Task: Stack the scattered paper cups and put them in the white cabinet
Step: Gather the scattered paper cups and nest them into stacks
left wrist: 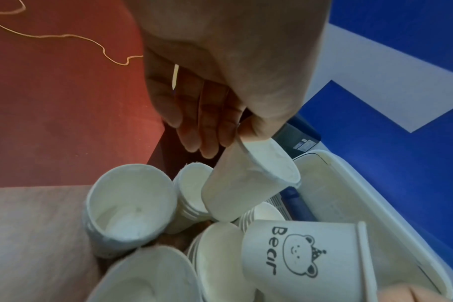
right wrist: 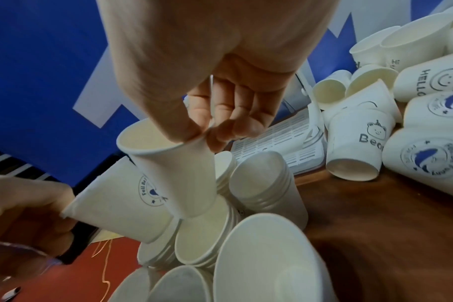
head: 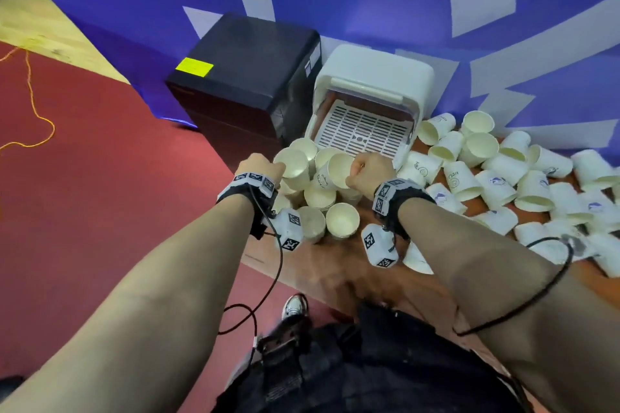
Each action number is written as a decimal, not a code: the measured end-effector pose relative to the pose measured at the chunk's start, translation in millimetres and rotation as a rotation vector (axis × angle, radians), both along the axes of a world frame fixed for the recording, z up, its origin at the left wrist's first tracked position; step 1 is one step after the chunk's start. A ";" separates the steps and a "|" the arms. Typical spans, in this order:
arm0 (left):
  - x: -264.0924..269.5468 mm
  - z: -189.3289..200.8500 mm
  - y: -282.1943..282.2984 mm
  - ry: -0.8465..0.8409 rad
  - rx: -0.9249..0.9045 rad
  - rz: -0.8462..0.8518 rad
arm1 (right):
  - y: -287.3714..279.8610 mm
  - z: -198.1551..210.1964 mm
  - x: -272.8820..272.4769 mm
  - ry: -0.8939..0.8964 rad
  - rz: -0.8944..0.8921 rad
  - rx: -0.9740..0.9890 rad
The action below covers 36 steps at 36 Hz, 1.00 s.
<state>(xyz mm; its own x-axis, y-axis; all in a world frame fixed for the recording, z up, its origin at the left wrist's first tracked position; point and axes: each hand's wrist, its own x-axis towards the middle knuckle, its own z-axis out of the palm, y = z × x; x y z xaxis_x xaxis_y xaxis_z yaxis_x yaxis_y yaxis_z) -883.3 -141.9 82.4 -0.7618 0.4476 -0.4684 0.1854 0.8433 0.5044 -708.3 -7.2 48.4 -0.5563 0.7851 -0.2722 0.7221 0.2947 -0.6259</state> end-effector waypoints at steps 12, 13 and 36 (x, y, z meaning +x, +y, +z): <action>-63.8 -28.6 -3.8 -0.045 -0.082 -0.294 | -39.6 -14.0 -32.4 -0.208 -0.094 -0.061; -66.7 -30.0 -4.3 -0.048 -0.086 -0.310 | -42.0 -13.7 -33.6 -0.223 -0.101 -0.060; -72.0 -65.2 21.3 -0.086 -0.249 -0.460 | -31.2 -38.3 -48.5 -0.343 0.027 -0.094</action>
<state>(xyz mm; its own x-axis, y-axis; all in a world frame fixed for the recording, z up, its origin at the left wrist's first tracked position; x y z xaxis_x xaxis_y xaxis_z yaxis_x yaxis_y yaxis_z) -955.3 -120.6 17.2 -0.4675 0.5935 -0.6552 0.5313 0.7810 0.3283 -756.7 -38.4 10.1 -0.4400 0.7343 -0.5170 0.8878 0.2691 -0.3734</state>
